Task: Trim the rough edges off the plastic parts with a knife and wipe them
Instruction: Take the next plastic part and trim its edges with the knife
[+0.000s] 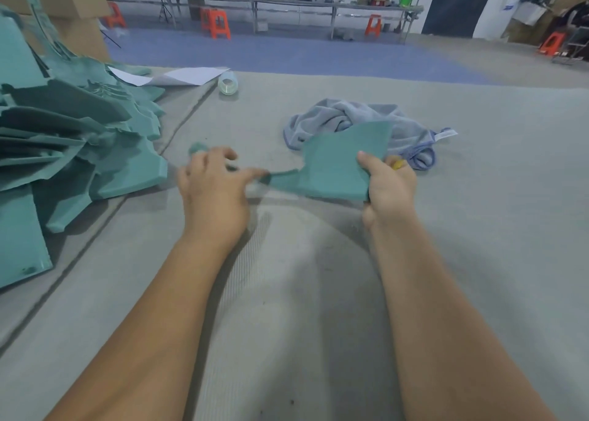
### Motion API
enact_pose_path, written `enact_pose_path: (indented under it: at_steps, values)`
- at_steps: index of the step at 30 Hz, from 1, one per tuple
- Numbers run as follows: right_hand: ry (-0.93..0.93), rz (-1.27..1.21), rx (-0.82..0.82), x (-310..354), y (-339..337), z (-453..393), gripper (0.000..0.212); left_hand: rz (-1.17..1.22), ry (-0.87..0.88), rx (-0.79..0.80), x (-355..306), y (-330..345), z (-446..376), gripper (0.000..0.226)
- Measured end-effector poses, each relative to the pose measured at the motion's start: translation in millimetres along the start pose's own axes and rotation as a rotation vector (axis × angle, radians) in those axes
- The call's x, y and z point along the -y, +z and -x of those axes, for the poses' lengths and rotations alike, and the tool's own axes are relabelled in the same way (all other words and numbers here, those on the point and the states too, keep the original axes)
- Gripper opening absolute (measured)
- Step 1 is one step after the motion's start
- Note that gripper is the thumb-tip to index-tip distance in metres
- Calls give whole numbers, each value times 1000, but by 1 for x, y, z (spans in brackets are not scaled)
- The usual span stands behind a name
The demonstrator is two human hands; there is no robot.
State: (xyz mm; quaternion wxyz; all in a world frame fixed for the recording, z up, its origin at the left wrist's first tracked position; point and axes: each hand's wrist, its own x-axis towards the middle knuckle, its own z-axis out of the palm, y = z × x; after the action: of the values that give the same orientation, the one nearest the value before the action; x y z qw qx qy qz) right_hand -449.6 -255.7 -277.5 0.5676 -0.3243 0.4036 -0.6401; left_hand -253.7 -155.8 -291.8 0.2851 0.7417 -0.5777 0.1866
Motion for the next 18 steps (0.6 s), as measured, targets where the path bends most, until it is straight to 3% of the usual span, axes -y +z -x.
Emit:
enact_pose_path:
  at_steps: [2, 5, 8, 10, 13, 16, 18]
  values:
    - [-50, -51, -112, -1, 1, -4, 42, 121, -177, -54, -2, -3, -1, 39]
    - [-60, -95, -185, -5, 11, 3, 39, 629, -440, 199, -20, -6, -1, 18]
    - [-75, -187, -209, -17, 29, 22, 45, 1235, -745, 476, -43, -12, -3, 33]
    - [-84, -155, -217, -29, 43, 38, 45, 1387, -746, 605, -51, -13, -3, 42]
    - [-101, 21, -178, -40, 55, 55, 44, 1474, -729, 523, -56, -12, 0, 17]
    - [-46, 29, -3, -40, 55, 61, 37, 1601, -903, 363, -55, -10, -4, 10]
    - [8, -34, 118, -38, 53, 64, 30, 1688, -1031, 351, -49, -10, -10, 11]
